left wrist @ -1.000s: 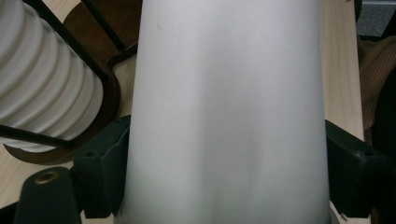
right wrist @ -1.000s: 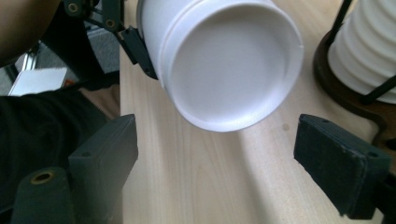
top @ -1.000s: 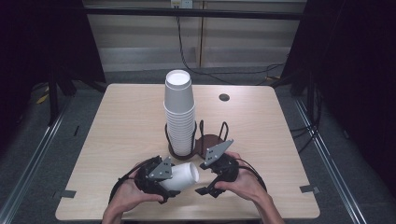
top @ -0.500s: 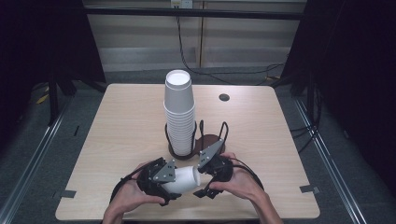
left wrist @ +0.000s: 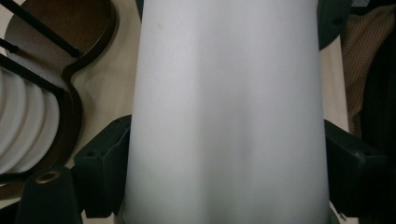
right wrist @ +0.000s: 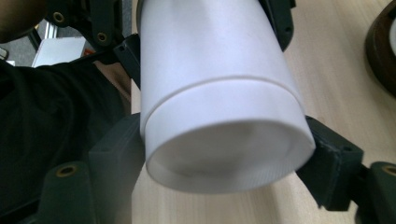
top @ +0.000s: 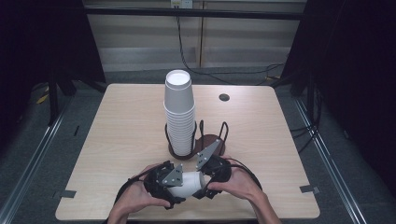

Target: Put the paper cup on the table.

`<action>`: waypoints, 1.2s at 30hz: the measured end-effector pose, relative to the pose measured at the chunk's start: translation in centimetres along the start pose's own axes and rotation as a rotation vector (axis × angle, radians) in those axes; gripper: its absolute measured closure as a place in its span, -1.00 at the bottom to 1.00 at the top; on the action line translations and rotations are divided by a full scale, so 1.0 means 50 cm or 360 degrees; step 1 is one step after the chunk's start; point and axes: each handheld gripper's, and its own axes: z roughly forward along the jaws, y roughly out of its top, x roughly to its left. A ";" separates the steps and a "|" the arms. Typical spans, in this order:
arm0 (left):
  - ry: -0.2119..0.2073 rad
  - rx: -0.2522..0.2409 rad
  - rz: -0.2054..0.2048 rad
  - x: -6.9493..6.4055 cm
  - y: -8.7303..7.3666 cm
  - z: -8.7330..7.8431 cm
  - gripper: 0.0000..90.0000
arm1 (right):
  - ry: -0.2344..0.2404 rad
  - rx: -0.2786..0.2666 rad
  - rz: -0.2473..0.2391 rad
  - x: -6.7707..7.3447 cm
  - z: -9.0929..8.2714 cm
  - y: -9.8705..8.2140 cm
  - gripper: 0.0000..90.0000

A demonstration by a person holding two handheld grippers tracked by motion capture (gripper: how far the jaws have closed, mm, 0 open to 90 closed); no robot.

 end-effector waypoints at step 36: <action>-0.0105 -0.0189 -0.0005 0.008 0.001 -0.010 -0.70 | 0.0049 -0.0043 0.0002 0.009 -0.014 -0.002 -0.50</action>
